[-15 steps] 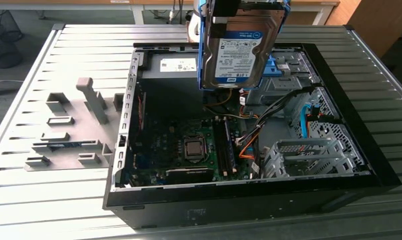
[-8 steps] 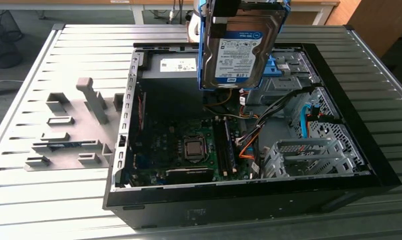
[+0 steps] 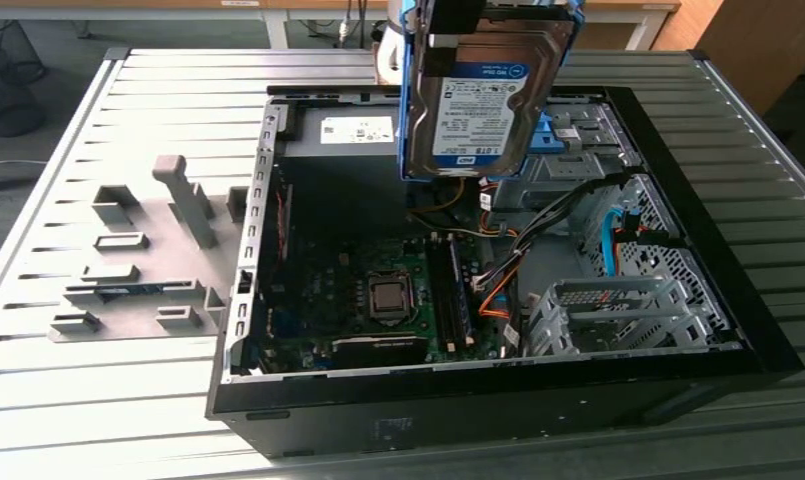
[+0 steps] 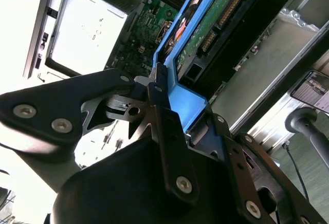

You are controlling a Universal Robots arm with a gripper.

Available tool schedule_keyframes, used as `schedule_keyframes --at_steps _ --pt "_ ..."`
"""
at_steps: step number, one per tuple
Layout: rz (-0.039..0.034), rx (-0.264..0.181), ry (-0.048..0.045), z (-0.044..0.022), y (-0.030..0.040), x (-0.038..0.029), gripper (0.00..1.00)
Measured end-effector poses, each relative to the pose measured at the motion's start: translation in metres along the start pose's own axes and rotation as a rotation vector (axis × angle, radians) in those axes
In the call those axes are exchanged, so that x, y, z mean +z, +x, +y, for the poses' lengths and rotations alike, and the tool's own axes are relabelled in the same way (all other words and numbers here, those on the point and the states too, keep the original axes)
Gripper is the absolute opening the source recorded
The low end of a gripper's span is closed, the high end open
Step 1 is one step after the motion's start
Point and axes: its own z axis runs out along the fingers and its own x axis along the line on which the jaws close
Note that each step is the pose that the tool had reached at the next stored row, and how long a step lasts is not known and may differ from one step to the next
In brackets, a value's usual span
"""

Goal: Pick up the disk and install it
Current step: 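Insert the disk into the insertion slot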

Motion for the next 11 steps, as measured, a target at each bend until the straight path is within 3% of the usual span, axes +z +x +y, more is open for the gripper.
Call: schedule_keyframes --at_steps 5,11 --pt "0.0 0.0 0.0 -0.0032 0.0011 0.0 0.36" --pt "0.0043 0.0 0.0001 -0.0036 0.0104 -0.0002 0.36"
